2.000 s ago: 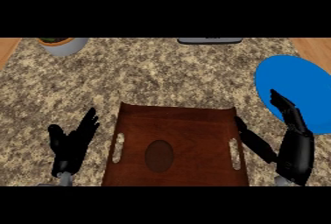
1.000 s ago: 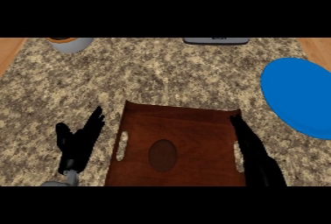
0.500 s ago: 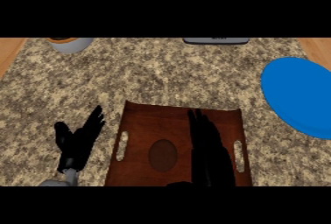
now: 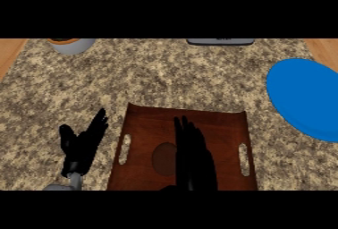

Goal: Pick the cupcake from the tray and place it in the plate

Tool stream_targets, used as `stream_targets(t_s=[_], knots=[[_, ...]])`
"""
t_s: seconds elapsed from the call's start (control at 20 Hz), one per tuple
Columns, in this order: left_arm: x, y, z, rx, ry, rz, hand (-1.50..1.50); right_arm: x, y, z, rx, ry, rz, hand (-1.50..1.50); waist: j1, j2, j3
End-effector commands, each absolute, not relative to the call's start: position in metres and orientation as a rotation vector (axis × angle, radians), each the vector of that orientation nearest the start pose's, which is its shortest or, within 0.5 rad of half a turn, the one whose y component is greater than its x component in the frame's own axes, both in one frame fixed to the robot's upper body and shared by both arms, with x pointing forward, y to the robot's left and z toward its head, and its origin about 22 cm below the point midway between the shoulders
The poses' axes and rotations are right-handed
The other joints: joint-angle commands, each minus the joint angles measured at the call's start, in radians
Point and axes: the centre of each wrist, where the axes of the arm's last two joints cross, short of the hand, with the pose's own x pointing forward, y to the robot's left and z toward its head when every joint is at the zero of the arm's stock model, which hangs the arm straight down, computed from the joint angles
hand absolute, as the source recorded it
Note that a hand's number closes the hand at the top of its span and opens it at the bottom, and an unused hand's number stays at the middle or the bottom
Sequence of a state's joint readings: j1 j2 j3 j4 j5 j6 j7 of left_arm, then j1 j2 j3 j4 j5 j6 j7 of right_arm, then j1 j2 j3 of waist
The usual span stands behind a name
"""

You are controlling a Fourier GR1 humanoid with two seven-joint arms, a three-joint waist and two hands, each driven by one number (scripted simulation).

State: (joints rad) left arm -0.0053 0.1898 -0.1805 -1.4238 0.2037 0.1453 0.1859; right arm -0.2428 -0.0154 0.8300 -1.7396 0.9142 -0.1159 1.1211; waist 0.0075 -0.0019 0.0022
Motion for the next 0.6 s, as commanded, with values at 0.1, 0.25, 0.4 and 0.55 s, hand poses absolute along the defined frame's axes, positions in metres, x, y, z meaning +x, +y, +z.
stream_targets(t_s=[0.1, 0.25, 0.4, 0.55], knots=[[0.231, 0.242, -0.03, -0.012, -1.195, -0.013, 0.0, 0.202, -0.016, 0.072, -0.742, -1.093, 0.73, -1.5, 0.008, 0.003, -0.003], [0.232, 0.256, -0.035, 0.018, -1.187, -0.013, 0.0, 0.194, -0.015, 0.072, -0.803, -1.038, 0.765, -1.5, 0.004, 0.001, -0.003], [0.234, 0.244, -0.036, 0.017, -1.181, 0.012, 0.0, 0.187, -0.02, 0.05, -0.817, -1.008, 0.763, -1.5, -0.004, 0.001, -0.003], [0.232, 0.252, -0.035, -0.006, -1.184, -0.018, 0.0, 0.197, -0.023, 0.049, -0.81, -0.998, 0.77, -1.5, -0.002, 0.002, -0.002]])
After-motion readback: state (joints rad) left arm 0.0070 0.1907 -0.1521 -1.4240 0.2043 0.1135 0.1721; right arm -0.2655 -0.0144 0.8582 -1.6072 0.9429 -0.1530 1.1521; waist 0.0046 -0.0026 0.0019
